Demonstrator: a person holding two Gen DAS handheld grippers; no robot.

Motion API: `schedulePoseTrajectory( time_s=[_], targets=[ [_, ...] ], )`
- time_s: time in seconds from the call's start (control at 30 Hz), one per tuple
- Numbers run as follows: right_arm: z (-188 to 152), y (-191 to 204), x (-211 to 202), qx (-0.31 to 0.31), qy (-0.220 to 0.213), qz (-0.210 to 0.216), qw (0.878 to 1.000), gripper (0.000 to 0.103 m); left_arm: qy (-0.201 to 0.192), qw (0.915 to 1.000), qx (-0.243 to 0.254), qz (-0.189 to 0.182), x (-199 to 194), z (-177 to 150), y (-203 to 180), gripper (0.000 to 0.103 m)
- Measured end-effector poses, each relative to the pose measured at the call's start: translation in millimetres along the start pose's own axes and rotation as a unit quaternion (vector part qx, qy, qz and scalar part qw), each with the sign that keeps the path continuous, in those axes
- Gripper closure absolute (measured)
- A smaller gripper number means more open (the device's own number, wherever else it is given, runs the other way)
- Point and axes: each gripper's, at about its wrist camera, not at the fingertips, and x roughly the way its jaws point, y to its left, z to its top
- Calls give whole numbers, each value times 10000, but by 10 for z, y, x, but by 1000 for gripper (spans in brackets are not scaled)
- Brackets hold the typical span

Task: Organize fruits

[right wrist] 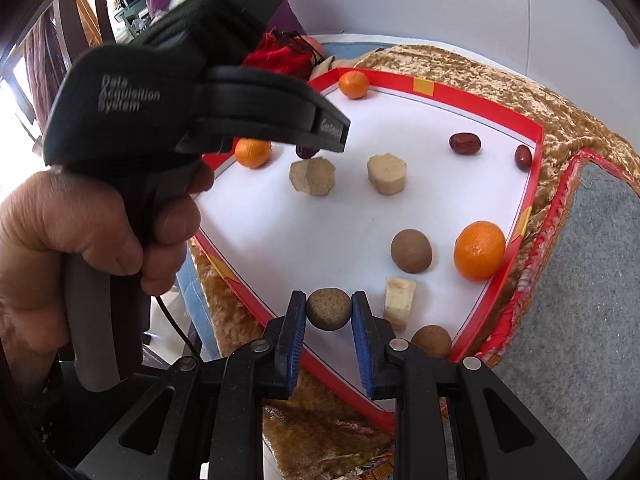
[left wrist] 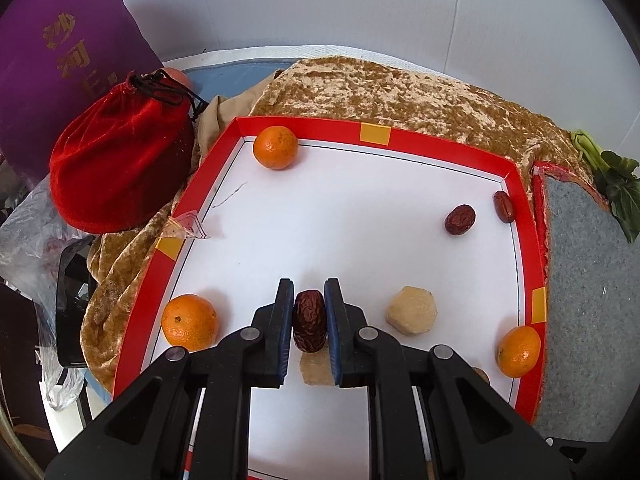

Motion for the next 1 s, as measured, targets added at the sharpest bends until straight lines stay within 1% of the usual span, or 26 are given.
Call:
schedulePoseTrajectory(
  time_s=[0.07,0.13,0.2,0.33,0.37,0.4,0.43,0.5,0.53,0.57,0.6,0.63,0.67,0.7,0.73,0.77,0.83,0.9,1.0],
  targets=[
    [-13,11,18,-23,14,-43,10000,80,-18,9999,71,75,-6,-6,-28,90],
    [-13,11,15,-24,7,-83,10000,77,-36,9999,117,119,-15,-12,-46,90],
    [-4,9,-2,-26,-11,-107,9999,77,-87,9997,156,191,-42,-16,-60,90],
    [30,-1,-142,-65,-179,-189,9996,76,-353,9984,201,398,-172,-1,-76,90],
    [47,-22,-204,-51,-268,-203,9994,75,-434,9980,209,410,-213,3,-81,87],
    [60,-47,-264,-28,-344,-208,9992,73,-514,9975,209,429,-258,10,-85,81],
    [75,-84,-329,12,-423,-223,9989,72,-601,9969,204,476,-306,15,-92,76],
    [103,-155,-449,97,-560,-285,9980,69,-862,9947,191,525,-440,27,-115,61],
    [112,-208,-536,163,-656,-341,9971,68,-1002,9934,171,534,-520,34,-126,57],
    [124,-246,-609,210,-747,-400,9962,67,-1160,9917,121,540,-620,34,-133,47],
    [124,-288,-693,259,-854,-470,9949,65,-1287,9902,67,535,-708,38,-136,40],
    [117,-333,-787,319,-972,-543,9933,64,-1436,9883,6,519,-812,35,-141,38],
    [114,-363,-860,362,-1069,-606,9918,62,-1599,9858,-37,512,-910,33,-153,34],
    [117,-404,-942,403,-1182,-670,9899,59,-1745,9832,-64,537,-992,24,-171,26],
    [120,-433,-1015,439,-1295,-721,9880,58,-1879,9804,-75,585,-1066,11,-190,22],
    [135,-471,-1085,473,-1419,-787,9856,55,-2011,9774,-76,643,-1145,-8,-206,19],
    [150,-503,-1207,492,-1609,-906,9816,52,-2206,9722,-87,785,-1272,-57,-225,19],
    [108,-497,-1343,541,-1771,-965,9780,46,-2278,9691,-106,945,-1348,-112,-239,18],
    [66,-522,-1455,675,-1907,-982,9744,42,-2345,9656,-72,1122,-1434,-255,-245,18]
  ],
)
